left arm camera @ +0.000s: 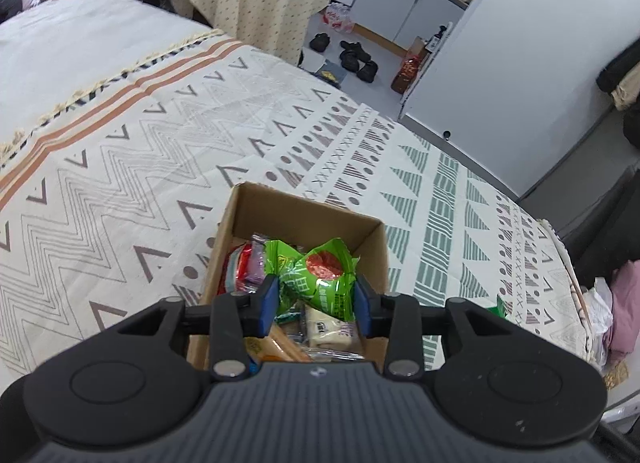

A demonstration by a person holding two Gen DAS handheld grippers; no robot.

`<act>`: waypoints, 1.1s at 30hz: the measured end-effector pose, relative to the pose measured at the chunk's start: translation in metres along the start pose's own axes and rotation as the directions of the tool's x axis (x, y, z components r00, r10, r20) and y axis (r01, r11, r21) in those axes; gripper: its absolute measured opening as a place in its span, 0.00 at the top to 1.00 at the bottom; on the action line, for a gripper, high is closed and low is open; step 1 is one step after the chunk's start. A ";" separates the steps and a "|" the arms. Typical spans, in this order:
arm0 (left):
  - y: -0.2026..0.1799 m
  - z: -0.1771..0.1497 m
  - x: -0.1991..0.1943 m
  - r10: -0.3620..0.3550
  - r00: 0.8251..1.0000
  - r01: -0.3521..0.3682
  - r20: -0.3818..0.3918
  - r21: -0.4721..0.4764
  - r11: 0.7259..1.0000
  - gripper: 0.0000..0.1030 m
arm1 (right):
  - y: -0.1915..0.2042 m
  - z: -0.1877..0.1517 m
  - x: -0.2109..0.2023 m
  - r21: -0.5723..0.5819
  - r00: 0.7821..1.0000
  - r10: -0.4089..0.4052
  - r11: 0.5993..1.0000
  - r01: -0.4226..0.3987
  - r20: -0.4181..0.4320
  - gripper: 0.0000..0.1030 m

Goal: Organize snacks
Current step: 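Carry the green candy and green pack over the cardboard box, then open both grippers to drop the green snacks into the box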

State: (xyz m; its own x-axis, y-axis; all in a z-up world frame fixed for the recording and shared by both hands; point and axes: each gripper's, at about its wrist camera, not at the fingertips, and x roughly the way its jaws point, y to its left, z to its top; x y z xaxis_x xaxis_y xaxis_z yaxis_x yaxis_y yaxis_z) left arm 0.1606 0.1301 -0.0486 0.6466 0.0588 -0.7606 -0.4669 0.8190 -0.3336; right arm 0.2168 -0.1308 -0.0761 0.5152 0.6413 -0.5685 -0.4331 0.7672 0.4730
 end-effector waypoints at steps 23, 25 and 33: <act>0.037 -0.004 -0.035 0.002 0.999 -0.003 -0.039 -0.011 1.000 0.14 | 0.050 -0.013 0.016 0.012 0.998 -0.017 1.000 0.018 -0.052 0.65; 0.035 -0.005 -0.040 0.016 0.999 -0.015 -0.045 0.013 1.000 0.14 | 0.053 -0.011 0.011 0.008 0.999 -0.017 1.000 0.017 -0.042 0.59; 0.025 -0.012 -0.068 0.020 0.999 -0.017 -0.025 0.089 0.996 0.08 | 0.057 -0.008 -0.024 0.018 0.999 -0.053 0.998 0.053 0.001 0.47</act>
State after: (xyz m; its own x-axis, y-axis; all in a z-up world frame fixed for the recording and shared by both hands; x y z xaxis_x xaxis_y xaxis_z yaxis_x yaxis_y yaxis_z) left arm 0.0982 0.1398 -0.0118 0.6218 0.0605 -0.7809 -0.4227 0.8653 -0.2695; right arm 0.1740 -0.1027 -0.0411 0.5380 0.6000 -0.5921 -0.3918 0.7999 0.4545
